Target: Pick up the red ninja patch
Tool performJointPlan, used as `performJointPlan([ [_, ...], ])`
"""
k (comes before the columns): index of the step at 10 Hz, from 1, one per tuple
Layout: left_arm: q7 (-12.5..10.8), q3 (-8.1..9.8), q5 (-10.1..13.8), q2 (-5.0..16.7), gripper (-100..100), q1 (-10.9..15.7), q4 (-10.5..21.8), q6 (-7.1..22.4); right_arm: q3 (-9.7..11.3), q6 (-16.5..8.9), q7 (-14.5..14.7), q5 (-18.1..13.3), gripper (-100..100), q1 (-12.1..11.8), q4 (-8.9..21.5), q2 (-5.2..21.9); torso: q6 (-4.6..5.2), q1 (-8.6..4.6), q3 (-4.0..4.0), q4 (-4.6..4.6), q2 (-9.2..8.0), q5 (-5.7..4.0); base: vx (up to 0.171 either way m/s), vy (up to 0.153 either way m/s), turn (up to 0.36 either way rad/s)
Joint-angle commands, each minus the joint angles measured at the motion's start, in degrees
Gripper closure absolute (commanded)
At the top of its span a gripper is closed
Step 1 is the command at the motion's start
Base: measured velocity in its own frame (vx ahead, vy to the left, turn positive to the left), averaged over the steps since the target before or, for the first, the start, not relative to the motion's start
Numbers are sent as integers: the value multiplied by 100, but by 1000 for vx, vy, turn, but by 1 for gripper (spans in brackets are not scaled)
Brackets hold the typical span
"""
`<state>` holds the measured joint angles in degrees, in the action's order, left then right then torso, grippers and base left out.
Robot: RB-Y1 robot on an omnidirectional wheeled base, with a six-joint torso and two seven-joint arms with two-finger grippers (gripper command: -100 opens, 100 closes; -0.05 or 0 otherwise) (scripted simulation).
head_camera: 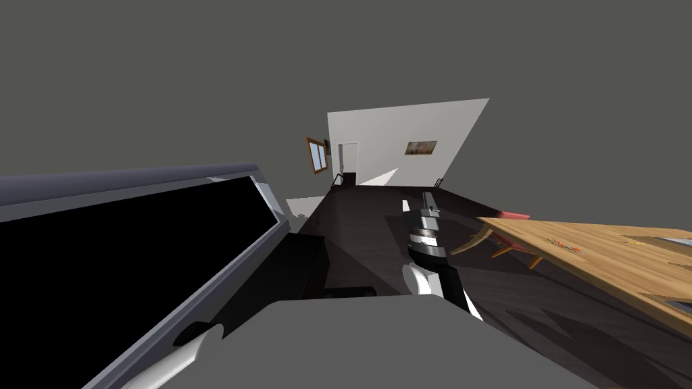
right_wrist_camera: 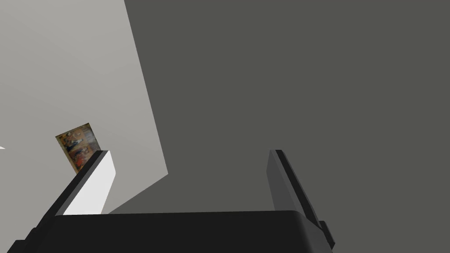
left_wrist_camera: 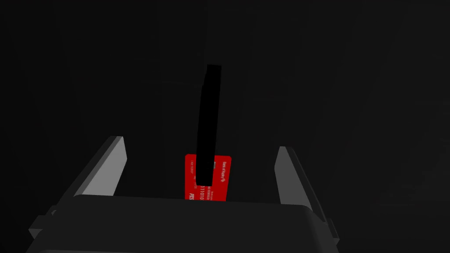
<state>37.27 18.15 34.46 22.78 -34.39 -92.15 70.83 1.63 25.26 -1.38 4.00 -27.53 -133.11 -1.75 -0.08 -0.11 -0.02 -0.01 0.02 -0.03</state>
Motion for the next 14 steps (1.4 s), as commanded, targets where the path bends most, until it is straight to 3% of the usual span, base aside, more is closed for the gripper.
performJointPlan([
  [1, -27, -76, -61, -47, -100, 71, 160, -128, 0, 0, 0, 0, 0, 0, 0, 0, 0, 0, 0, 0, 0, 0, -8, 16, -30],
  [4, -82, -227, -182, -142, -100, 214, 481, -385, 0, 0, 0, 0, 0, 0, 0, 0, 0, 13, 8, 3, -13, 3, -25, 34, -38],
  [5, -68, -196, -158, -128, -100, 169, 398, -326, 0, 0, 0, 0, 0, 0, 0, 0, 0, 13, 8, 3, -14, 3, -12, 15, -7],
  [6, -73, -200, -162, -131, 100, 172, 406, -341, 0, 0, 0, 0, 0, 0, 0, 0, 0, 7, 7, 3, -11, 2, 0, 0, 0],
  [10, -73, -200, -164, -128, 100, 166, 409, -333, 0, 0, 0, 0, 0, 0, 0, 0, 2, 3, 6, 6, -6, 3, 0, 0, 0],
  [11, -72, -201, -165, -128, 0, 165, 410, -332, 0, 0, 0, 0, 0, 0, 0, 0, 2, 4, 6, 6, -6, 3, 0, 0, 0],
  [12, -36, -101, -81, -63, 100, 95, 214, -171, 0, 0, 0, 0, 0, 0, 0, 0, 2, 4, 6, 6, -6, 3, 22, -27, 49],
  [14, -9, -25, -20, -16, 100, 24, 53, -43, 0, 0, 0, 0, 0, 0, 0, 0, 0, -10, 1, 5, 4, 0, 31, -34, 35],
])
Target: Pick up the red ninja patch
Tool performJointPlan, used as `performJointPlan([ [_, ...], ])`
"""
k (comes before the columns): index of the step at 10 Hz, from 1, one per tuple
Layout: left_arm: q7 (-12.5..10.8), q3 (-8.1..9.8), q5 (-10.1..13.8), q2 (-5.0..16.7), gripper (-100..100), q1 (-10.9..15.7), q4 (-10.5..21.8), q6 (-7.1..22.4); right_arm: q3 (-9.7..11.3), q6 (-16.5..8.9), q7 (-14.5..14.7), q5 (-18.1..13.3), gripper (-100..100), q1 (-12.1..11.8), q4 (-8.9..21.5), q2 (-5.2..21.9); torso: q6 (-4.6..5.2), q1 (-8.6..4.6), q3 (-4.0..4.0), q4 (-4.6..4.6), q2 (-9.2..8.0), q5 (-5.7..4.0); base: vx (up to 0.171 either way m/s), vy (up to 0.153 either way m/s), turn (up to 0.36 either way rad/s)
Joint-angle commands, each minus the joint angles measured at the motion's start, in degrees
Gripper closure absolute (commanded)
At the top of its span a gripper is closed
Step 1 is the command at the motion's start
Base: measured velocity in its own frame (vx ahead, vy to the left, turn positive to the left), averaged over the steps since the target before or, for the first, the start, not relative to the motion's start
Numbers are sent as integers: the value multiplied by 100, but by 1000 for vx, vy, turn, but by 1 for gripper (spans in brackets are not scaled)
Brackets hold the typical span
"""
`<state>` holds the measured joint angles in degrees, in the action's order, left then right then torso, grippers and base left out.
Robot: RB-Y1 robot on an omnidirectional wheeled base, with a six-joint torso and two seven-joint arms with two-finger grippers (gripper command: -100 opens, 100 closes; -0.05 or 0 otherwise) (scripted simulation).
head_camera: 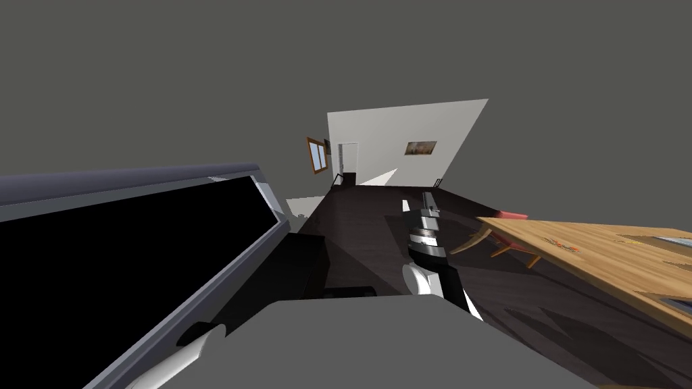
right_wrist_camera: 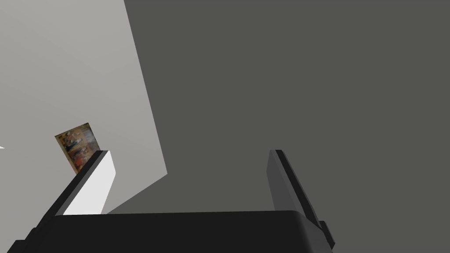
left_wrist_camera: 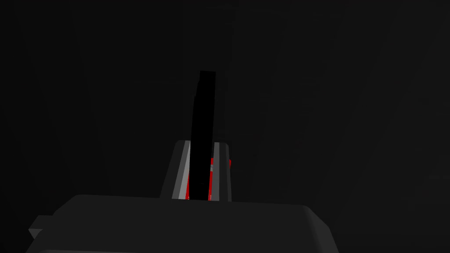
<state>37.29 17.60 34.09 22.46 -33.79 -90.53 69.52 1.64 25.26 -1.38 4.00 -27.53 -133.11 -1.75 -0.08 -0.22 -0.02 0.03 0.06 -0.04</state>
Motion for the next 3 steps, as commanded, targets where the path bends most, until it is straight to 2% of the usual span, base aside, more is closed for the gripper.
performJointPlan([
  [1, -1, 55, 38, 32, 100, -60, -161, 131, 0, 0, 0, 0, 0, 0, 0, 0, 0, 0, 0, 0, 0, 0, 20, -29, 25],
  [2, 3, 32, 21, 12, 100, -42, -101, 65, 0, 0, 0, 0, 0, 0, 0, 0, 1, 0, 0, -1, -1, 0, 7, -13, 7],
  [3, 1, 36, 24, 12, 0, -45, -115, 80, 0, 0, 0, 0, 0, 0, 0, 0, 2, 5, 1, -2, -4, 1, 0, 0, 0],
])
